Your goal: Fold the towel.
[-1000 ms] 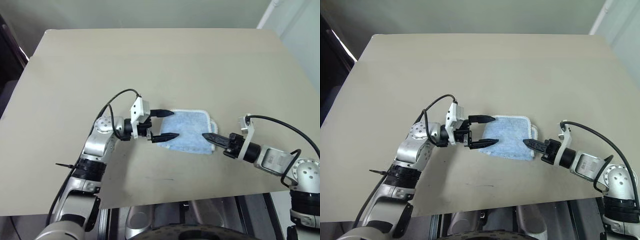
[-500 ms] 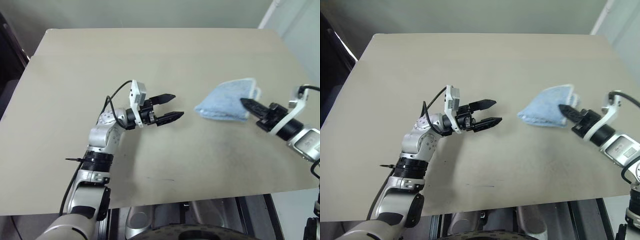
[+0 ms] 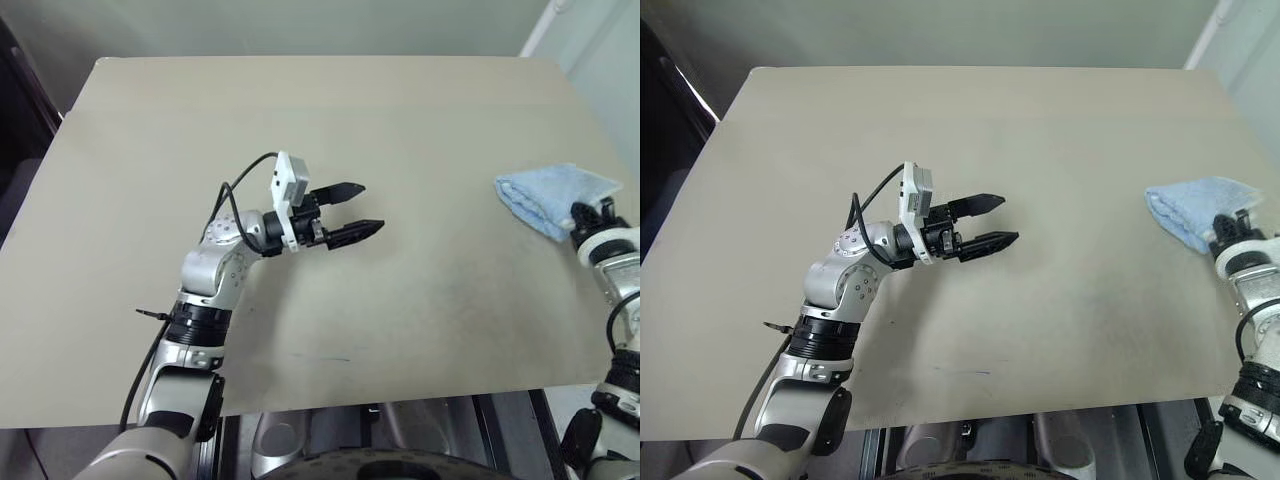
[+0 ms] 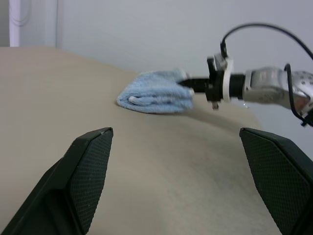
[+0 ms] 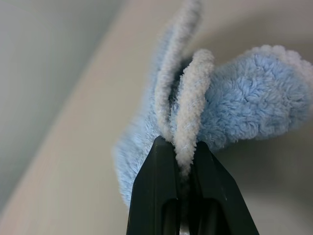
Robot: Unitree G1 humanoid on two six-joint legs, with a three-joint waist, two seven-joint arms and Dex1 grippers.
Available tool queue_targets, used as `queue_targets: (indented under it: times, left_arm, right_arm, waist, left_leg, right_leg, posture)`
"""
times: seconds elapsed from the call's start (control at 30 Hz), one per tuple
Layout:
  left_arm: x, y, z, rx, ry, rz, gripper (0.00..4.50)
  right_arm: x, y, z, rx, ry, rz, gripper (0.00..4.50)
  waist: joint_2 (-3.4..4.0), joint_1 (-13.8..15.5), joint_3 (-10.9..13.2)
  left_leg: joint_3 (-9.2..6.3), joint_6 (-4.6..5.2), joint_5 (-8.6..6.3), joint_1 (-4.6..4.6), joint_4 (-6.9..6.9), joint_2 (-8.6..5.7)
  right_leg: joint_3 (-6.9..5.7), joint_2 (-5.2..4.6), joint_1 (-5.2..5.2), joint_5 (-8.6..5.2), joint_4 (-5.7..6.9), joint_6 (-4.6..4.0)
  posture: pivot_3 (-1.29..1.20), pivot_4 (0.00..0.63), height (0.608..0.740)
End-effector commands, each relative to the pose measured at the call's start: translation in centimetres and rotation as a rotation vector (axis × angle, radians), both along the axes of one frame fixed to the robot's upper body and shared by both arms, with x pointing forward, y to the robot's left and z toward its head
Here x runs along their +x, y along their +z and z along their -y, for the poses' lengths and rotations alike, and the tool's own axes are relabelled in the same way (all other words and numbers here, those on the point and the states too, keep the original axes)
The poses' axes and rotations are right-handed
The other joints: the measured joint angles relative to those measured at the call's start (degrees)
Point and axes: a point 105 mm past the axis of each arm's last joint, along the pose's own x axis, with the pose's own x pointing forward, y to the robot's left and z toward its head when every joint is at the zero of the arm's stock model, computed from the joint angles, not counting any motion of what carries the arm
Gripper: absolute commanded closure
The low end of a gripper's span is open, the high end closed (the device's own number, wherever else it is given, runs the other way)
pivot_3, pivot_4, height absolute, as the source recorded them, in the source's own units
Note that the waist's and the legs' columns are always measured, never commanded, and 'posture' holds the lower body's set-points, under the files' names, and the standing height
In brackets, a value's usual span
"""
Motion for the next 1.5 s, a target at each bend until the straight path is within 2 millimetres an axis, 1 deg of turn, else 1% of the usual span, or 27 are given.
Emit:
queue_targets:
  times: [0.03, 0.1, 0.17, 0.4, 0.47, 0.53, 0.63, 0.67, 0.77, 0.83, 0.87, 0.93, 1.0, 1.07, 1.13, 1.17, 1.23, 1.3, 1.33, 1.4, 1.43, 1.5]
  left_arm:
    - [-0.4, 1.4, 0.4, -0.005, -0.014, 0.052, 0.00]
    - [-0.3, 1.1, 0.3, -0.004, -0.011, 0.049, 0.00]
    - [-0.3, 0.7, 0.4, -0.003, -0.011, 0.043, 0.00]
    - [-0.3, -0.4, 0.2, 0.001, -0.018, 0.034, 0.00]
    - [-0.2, -0.6, 0.1, 0.002, -0.017, 0.034, 0.00]
    - [-0.1, -0.9, 0.1, 0.005, -0.018, 0.035, 0.00]
    - [0.0, -1.3, 0.0, 0.007, -0.020, 0.035, 0.00]
    - [0.0, -1.5, 0.0, 0.008, -0.021, 0.035, 0.00]
    - [0.1, -1.8, 0.0, 0.010, -0.025, 0.037, 0.00]
    - [0.1, -1.9, 0.0, 0.010, -0.026, 0.039, 0.00]
    - [0.2, -1.9, -0.1, 0.009, -0.026, 0.040, 0.00]
    - [0.3, -1.8, -0.1, 0.008, -0.023, 0.042, 0.00]
    - [0.4, -1.6, -0.4, 0.009, -0.019, 0.044, 0.00]
    - [0.6, -1.4, -0.7, 0.010, -0.011, 0.052, 0.00]
    - [0.7, -1.1, -1.0, 0.017, -0.004, 0.067, 0.00]
    - [0.7, -1.0, -1.1, 0.019, -0.002, 0.071, 0.00]
    - [0.5, -0.6, -1.4, 0.020, -0.011, 0.092, 0.00]
    - [0.1, 0.0, -1.7, 0.024, -0.025, 0.131, 0.00]
    - [-0.2, 0.3, -1.7, 0.016, -0.032, 0.148, 0.00]
    - [-0.7, 0.7, -2.1, 0.030, -0.043, 0.182, 0.00]
    - [-1.0, 0.7, -2.4, 0.049, -0.048, 0.199, 0.00]
    - [-1.4, 0.5, -2.8, 0.077, -0.051, 0.214, 0.00]
  right_arm:
    - [-1.2, 0.1, 1.2, 0.020, -0.085, 0.001, 4.49]
    - [-1.7, -0.6, 1.2, 0.041, -0.103, -0.020, 4.49]
    - [-2.0, -0.8, 1.2, 0.043, -0.106, -0.029, 4.49]
    - [-2.3, -0.6, 1.2, 0.019, -0.101, -0.028, 4.49]
    - [-2.3, -0.3, 1.0, 0.018, -0.094, -0.020, 3.89]
    - [-2.1, 0.0, 0.9, 0.014, -0.087, -0.011, 3.39]
    - [-2.0, 0.6, 0.6, 0.006, -0.074, 0.011, 2.30]
    - [-2.0, 0.8, 0.5, 0.007, -0.069, 0.021, 2.03]
    - [-2.2, 1.2, 0.3, -0.007, -0.050, 0.038, 0.99]
    - [-2.5, 1.3, 0.4, -0.043, -0.039, 0.034, 0.30]
    - [-2.7, 1.5, 0.5, -0.098, -0.028, 0.022, 0.01]
    - [-3.0, 2.0, 0.8, -0.206, -0.008, -0.001, 0.01]
    - [-3.0, 3.7, 0.4, -0.318, 0.066, 0.016, 0.01]
    - [-3.3, 5.6, -0.3, -0.483, 0.164, 0.031, 0.01]
    - [-3.7, 7.0, -0.7, -0.653, 0.236, 0.028, 0.01]
    - [-3.9, 7.4, -0.9, -0.705, 0.254, 0.029, 0.01]
    - [-4.2, 8.5, -2.6, -0.835, 0.362, 0.062, 0.01]
    - [-4.5, 10.7, -5.7, -0.957, 0.466, 0.221, 0.01]
    - [-4.8, 11.0, -7.4, -0.987, 0.541, 0.279, 0.01]
    - [-5.7, 10.9, -10.6, -1.023, 0.709, 0.359, 0.01]
    - [-6.1, 10.6, -11.7, -1.040, 0.779, 0.388, 0.01]
    - [-6.5, 9.9, -12.8, -1.053, 0.862, 0.402, 0.01]
  waist:
    - [0.08, -0.01, 0.01]
    - [0.10, 0.03, 0.01]
    - [0.10, 0.05, 0.01]
    - [0.10, 0.10, 0.01]
    - [0.10, 0.10, 0.01]
    - [0.10, 0.09, 0.01]
    - [0.10, 0.08, 0.01]
    - [0.10, 0.08, 0.01]
    - [0.11, 0.08, 0.01]
    - [0.11, 0.10, 0.01]
    - [0.11, 0.12, 0.01]
    - [0.14, 0.19, 0.03]
    - [0.18, 0.13, 0.03]
    - [0.30, 0.12, 0.03]
    - [0.30, 0.13, 0.03]
    - [0.29, 0.12, 0.02]
    - [0.28, 0.12, 0.02]
    - [0.28, -0.06, 0.02]
    - [0.31, -0.23, 0.02]
    - [0.30, -0.32, 0.02]
    - [0.30, -0.31, 0.02]
    - [0.29, -0.30, 0.01]
  left_leg:
    - [0.01, 0.00, 0.00, 0.00, 0.00, 0.00]
    - [0.02, 0.01, 0.01, 0.01, 0.01, 0.00]
    - [0.01, 0.03, 0.02, 0.02, 0.02, 0.00]
    - [0.00, 0.03, 0.02, 0.05, 0.03, 0.00]
    - [0.00, 0.03, 0.02, 0.05, 0.03, 0.00]
    - [0.00, 0.03, 0.02, 0.05, 0.03, 0.00]
    - [0.01, 0.03, 0.02, 0.05, 0.03, 0.00]
    - [0.00, 0.03, 0.02, 0.05, 0.03, 0.00]
    - [0.00, 0.03, 0.02, 0.04, 0.03, 0.00]
    - [0.00, 0.03, 0.02, 0.04, 0.03, 0.00]
    - [-0.01, 0.03, 0.02, 0.04, 0.03, 0.00]
    - [0.00, 0.03, 0.02, 0.02, 0.03, -0.01]
    - [0.03, 0.03, 0.01, 0.00, 0.04, -0.01]
    - [0.09, 0.03, 0.01, -0.01, 0.05, -0.02]
    - [0.10, 0.03, 0.01, 0.00, 0.03, -0.01]
    - [0.08, 0.03, 0.01, 0.02, 0.02, -0.01]
    - [0.03, 0.03, 0.01, 0.02, 0.01, 0.00]
    - [0.04, 0.02, 0.01, 0.02, 0.02, -0.01]
    - [0.07, 0.02, 0.01, 0.01, 0.02, -0.01]
    - [0.12, 0.03, 0.02, 0.01, 0.03, -0.02]
    - [0.12, 0.02, 0.02, 0.00, 0.03, -0.02]
    - [0.12, 0.02, 0.01, 0.01, 0.04, -0.02]
  right_leg:
    - [0.01, 0.00, 0.00, 0.00, 0.00, 0.01]
    - [0.02, 0.00, 0.02, -0.05, 0.00, 0.14]
    - [0.02, 0.00, 0.04, -0.12, 0.00, 0.25]
    - [0.01, 0.00, 0.08, -0.12, 0.00, 0.26]
    - [0.01, 0.00, 0.08, -0.12, 0.00, 0.26]
    - [0.01, 0.00, 0.08, -0.12, 0.00, 0.26]
    - [0.01, 0.00, 0.07, -0.12, 0.00, 0.26]
    - [0.01, 0.00, 0.07, -0.12, 0.00, 0.26]
    - [0.01, 0.00, 0.07, -0.12, 0.00, 0.26]
    - [0.01, 0.00, 0.07, -0.12, 0.00, 0.26]
    - [0.00, 0.00, 0.07, -0.13, 0.00, 0.26]
    - [0.01, -0.01, 0.07, -0.13, -0.01, 0.25]
    - [0.02, -0.03, 0.07, -0.13, -0.02, 0.25]
    - [0.07, -0.03, 0.06, -0.13, -0.02, 0.26]
    - [0.05, -0.02, 0.06, -0.16, -0.02, 0.26]
    - [0.02, -0.02, 0.06, -0.18, -0.01, 0.23]
    - [-0.02, 0.02, 0.08, -0.21, -0.01, 0.16]
    - [-0.02, 0.02, 0.08, -0.31, -0.02, 0.01]
    - [0.00, 0.03, 0.06, -0.36, -0.01, -0.08]
    - [0.02, 0.03, 0.06, -0.42, -0.02, -0.16]
    - [0.01, 0.04, 0.06, -0.43, -0.02, -0.16]
    - [-0.01, 0.04, 0.07, -0.51, -0.03, -0.20]
  posture:
    - [0.00, 0.150, 0.703]
    - [0.00, 0.150, 0.703]
    - [0.00, 0.150, 0.703]
    - [0.00, 0.150, 0.703]
    - [0.00, 0.150, 0.703]
    - [0.00, 0.150, 0.703]
    - [0.00, 0.150, 0.703]
    - [0.00, 0.150, 0.703]
    - [0.00, 0.150, 0.703]
    - [0.00, 0.150, 0.703]
    - [0.00, 0.150, 0.703]
    - [0.00, 0.150, 0.703]
    - [0.00, 0.150, 0.703]
    - [0.00, 0.150, 0.703]
    - [0.00, 0.150, 0.703]
    - [0.00, 0.150, 0.703]
    - [0.00, 0.150, 0.703]
    - [0.00, 0.150, 0.703]
    - [0.00, 0.150, 0.703]
    - [0.00, 0.150, 0.703]
    - [0.00, 0.150, 0.703]
    - [0.00, 0.150, 0.703]
